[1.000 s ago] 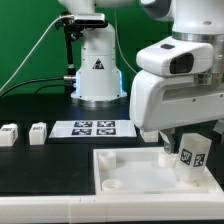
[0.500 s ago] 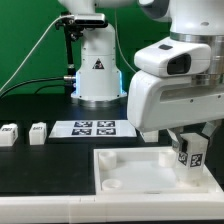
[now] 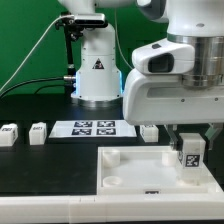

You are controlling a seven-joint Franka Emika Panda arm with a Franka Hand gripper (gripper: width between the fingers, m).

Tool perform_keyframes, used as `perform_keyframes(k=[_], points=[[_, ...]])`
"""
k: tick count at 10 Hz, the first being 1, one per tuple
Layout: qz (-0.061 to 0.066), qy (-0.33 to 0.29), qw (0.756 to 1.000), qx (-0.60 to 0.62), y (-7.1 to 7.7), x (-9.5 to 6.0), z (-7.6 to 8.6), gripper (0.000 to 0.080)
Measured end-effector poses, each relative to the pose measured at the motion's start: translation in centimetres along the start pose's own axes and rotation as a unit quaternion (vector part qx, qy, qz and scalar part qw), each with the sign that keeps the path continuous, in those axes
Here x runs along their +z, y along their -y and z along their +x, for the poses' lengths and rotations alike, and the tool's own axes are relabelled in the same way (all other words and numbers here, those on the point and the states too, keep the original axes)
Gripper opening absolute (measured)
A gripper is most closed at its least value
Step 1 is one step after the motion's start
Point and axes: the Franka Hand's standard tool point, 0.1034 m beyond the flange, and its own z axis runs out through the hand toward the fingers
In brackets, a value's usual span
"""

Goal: Assemble one leg

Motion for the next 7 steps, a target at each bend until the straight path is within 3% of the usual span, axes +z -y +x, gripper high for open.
perform_keyframes(k=[2,4,7], points=[[-0.001,0.0,0.992,0.124,0.03,0.04,-0.02,0.0294],[0.005,0.004,0.967,0.253,-0.03,0.13,-0.02,0.0294],[0.015,0.012,0.893,0.449,0.01,0.18,-0.01,0.0294]])
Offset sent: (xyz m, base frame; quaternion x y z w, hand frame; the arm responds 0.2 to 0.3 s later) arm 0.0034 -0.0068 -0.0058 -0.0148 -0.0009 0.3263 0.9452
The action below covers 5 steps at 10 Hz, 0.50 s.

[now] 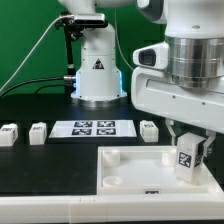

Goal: Assemble one leg

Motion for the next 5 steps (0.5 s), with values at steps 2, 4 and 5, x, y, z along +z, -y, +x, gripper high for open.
perform_keyframes(k=[2,4,5], points=[[0.002,0.006,1.0,0.031,0.04,-0.01,-0.09,0.0306],[0.003,0.007,1.0,-0.003,0.06,0.0,-0.13,0.048],[0.003,0.006,0.999,-0.05,0.04,0.03,-0.11,0.0612]])
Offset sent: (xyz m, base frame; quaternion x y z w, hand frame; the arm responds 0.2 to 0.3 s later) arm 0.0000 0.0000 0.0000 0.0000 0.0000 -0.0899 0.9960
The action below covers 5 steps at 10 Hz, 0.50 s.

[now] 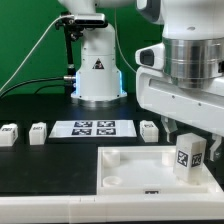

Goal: Assemble one leg

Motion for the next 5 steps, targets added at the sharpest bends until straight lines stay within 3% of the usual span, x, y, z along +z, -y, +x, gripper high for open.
perform_keyframes(k=[2,4,5], points=[[-0.004,0.003,0.991,-0.136,-0.17,0.11,-0.01,0.0638],[-0.009,0.001,0.948,-0.319,-0.27,0.25,0.05,0.0647],[-0.02,-0.001,0.916,-0.401,-0.29,0.24,-0.11,0.0649]])
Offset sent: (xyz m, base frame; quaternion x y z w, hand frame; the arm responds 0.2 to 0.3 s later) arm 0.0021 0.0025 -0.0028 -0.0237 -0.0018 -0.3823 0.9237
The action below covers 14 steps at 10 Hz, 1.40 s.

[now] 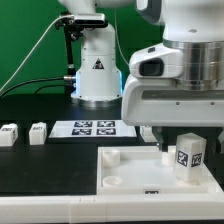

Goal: Assemble one leg

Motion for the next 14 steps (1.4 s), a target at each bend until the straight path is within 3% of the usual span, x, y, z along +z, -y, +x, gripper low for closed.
perform_keyframes(k=[1,4,5,6,7,8,9,12,14], points=[[-0.008,0.004,0.998,-0.068,0.14,-0.08,-0.12,0.0649],[-0.007,0.002,0.98,-0.197,0.4,-0.07,-0.19,0.0649],[-0.006,0.003,0.981,-0.196,0.38,0.01,-0.2,0.0649],[-0.006,0.003,0.981,-0.196,0.38,0.02,-0.2,0.0525],[-0.006,0.003,0.981,-0.196,0.38,0.03,-0.2,0.0525],[-0.006,0.003,0.981,-0.196,0.37,0.05,-0.21,0.0386],[-0.008,0.003,0.981,-0.194,0.06,0.09,-0.16,0.0299],[-0.007,0.001,0.987,-0.162,-0.04,0.08,-0.08,0.0297],[-0.005,-0.015,1.0,-0.015,0.11,-0.09,-0.28,0.0296]])
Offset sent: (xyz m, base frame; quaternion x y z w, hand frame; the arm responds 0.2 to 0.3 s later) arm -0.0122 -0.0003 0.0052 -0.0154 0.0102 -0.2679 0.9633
